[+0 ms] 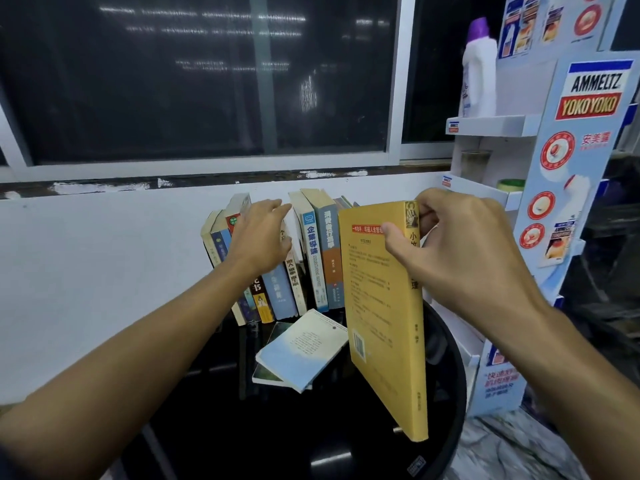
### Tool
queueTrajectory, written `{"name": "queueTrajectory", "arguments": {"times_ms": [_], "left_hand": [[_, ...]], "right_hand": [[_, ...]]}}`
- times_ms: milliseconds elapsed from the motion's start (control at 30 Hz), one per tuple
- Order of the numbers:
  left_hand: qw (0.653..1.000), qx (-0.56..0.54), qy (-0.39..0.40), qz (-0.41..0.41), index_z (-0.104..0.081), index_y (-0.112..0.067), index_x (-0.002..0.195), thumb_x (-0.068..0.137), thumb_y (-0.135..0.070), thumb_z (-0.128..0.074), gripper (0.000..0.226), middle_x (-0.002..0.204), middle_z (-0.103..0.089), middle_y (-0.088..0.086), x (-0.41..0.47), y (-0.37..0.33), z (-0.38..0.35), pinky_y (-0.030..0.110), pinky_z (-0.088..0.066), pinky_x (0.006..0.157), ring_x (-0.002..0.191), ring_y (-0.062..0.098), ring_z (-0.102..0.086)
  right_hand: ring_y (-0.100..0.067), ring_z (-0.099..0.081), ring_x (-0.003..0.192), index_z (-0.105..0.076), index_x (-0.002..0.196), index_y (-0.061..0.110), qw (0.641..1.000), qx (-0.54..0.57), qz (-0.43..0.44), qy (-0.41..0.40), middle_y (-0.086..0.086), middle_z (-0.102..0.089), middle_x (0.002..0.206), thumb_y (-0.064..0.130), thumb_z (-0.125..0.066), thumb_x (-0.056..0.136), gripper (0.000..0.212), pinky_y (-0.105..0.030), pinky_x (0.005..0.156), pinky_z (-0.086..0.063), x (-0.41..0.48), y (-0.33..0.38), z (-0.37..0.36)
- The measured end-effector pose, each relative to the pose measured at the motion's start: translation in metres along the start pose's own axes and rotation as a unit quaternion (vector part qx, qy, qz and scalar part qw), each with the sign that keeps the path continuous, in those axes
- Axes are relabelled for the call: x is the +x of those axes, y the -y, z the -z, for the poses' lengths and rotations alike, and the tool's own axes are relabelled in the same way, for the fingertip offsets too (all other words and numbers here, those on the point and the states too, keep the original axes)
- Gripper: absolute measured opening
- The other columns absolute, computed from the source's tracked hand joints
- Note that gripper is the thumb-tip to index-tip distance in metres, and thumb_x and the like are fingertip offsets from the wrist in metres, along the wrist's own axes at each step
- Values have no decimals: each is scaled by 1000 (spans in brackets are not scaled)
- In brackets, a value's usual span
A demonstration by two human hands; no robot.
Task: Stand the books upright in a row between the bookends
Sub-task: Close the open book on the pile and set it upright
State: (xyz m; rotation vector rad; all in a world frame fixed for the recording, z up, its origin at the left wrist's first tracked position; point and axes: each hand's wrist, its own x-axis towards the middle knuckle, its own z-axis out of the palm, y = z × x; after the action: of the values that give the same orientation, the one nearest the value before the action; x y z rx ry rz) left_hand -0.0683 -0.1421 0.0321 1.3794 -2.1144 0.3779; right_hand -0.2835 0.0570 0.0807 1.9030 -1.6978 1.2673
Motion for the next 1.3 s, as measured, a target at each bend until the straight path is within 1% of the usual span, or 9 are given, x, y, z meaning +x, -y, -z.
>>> {"name": "queueTrajectory", "arguments": {"times_ms": [100, 167, 267, 367, 500, 667, 867, 1067, 1300], "left_hand": [[996, 79, 26, -21, -47, -18, 146, 92, -33, -66, 59, 148, -51, 2, 4, 6, -6, 45, -21, 119, 141, 23, -39], [994, 100, 43, -31, -52, -17, 140, 91, -33, -67, 53, 143, -56, 1, 3, 6, -12, 47, -25, 117, 134, 24, -48], [996, 71, 46, -26, -49, -11, 141, 92, -24, -67, 54, 143, -54, 6, -1, 7, -18, 44, -46, 103, 128, 28, -54], [999, 8, 32, -9, -47, -8, 142, 92, -17, -69, 55, 141, -53, 9, -5, 11, -22, 45, -55, 91, 128, 30, -52], [1000, -24, 8, -9, -57, -10, 120, 86, -13, -76, 38, 115, -64, 8, -3, 22, -28, 45, -57, 78, 105, 30, -63], [998, -63, -17, -1, -62, -10, 120, 84, -14, -79, 40, 116, -68, 6, -5, 32, -32, 49, -57, 84, 107, 29, -64], [996, -84, -36, 8, -62, -14, 119, 84, -15, -78, 38, 116, -68, 3, -10, 36, -33, 44, -55, 85, 107, 26, -63], [990, -134, -51, 6, -61, -23, 94, 82, -5, -69, 23, 95, -67, -6, -10, 39, -37, 40, -58, 71, 85, 18, -65], [987, -145, -65, -6, -66, -21, 105, 83, -10, -74, 26, 107, -70, -5, -12, 40, -37, 41, -58, 78, 96, 18, -67]], "right_hand": [[-3, -56, 65, -66, 79, 14, 1000, 5, 5, 0, 9, -62, 70, 39, -70, 89, 28, -19, 55, -45, 6, 8, -4], [-7, -58, 67, -67, 80, 14, 1000, 17, 8, 0, 9, -65, 72, 39, -70, 89, 26, -24, 57, -48, 11, 13, -9], [-13, -60, 68, -64, 75, 14, 1000, 24, 19, -6, 4, -66, 71, 38, -69, 88, 28, -37, 66, -51, 21, 22, -17], [-14, -59, 67, -61, 73, 15, 999, 28, 32, -6, 3, -65, 70, 38, -69, 89, 29, -36, 64, -52, 32, 32, -26], [-12, -60, 68, -58, 73, 13, 998, 27, 47, -11, 2, -64, 71, 35, -68, 90, 29, -34, 62, -53, 50, 41, -42], [-14, -59, 69, -49, 70, 17, 997, 28, 62, -25, 0, -61, 71, 33, -66, 92, 32, -34, 60, -53, 70, 49, -67], [-14, -50, 61, -47, 70, 16, 996, 31, 68, -40, 3, -51, 63, 30, -64, 92, 32, -23, 50, -34, 84, 56, -88], [-13, -51, 59, -52, 71, 14, 997, 23, 76, -25, 2, -52, 65, 31, -65, 92, 30, -24, 52, -41, 88, 68, -91], [-21, -61, 65, -61, 77, 6, 997, 7, 79, -11, -6, -61, 70, 32, -65, 91, 30, -41, 61, -56, 89, 69, -95]]}}
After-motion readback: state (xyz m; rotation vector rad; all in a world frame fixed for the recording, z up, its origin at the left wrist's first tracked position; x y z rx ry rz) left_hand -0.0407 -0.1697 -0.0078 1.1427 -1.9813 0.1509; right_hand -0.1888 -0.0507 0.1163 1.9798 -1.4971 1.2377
